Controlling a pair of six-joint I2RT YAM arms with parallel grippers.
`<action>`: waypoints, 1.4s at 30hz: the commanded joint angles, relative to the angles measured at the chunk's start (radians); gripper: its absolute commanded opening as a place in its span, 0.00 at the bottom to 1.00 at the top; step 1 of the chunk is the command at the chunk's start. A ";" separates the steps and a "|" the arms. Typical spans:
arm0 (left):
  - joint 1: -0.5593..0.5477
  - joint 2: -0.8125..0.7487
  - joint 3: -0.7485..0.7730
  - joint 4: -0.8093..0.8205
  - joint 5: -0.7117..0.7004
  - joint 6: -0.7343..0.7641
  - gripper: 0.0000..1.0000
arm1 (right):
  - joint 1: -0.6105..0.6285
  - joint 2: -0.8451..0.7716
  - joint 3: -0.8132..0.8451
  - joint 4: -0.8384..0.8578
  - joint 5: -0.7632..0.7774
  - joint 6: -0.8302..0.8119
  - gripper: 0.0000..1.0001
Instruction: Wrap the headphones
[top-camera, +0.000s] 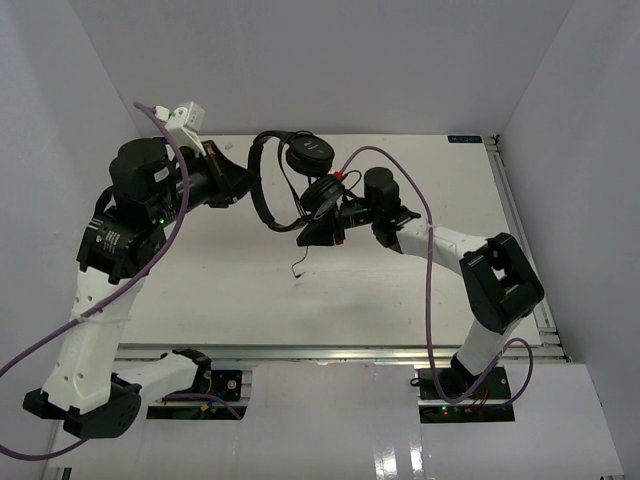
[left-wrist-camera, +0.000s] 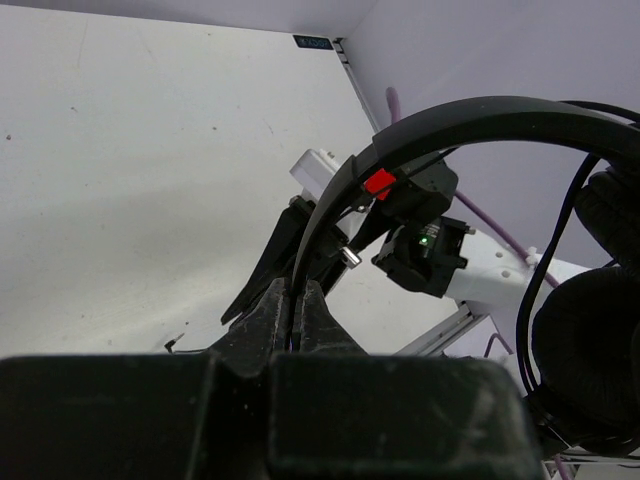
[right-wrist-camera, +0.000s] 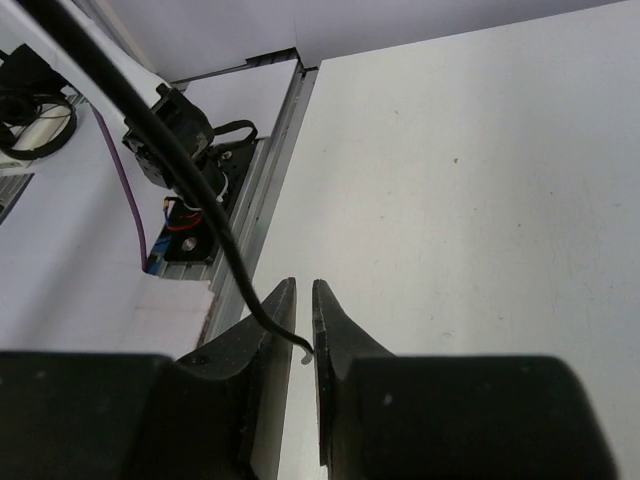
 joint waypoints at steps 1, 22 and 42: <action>-0.004 0.001 0.086 0.003 -0.046 -0.057 0.00 | 0.012 0.038 -0.002 0.170 -0.037 0.114 0.17; -0.004 0.019 0.100 0.032 -0.337 -0.098 0.00 | 0.020 -0.072 -0.072 0.000 -0.018 0.002 0.08; 0.124 0.227 -0.045 0.144 -0.519 0.008 0.00 | 0.292 -0.404 0.198 -1.362 0.767 -1.238 0.08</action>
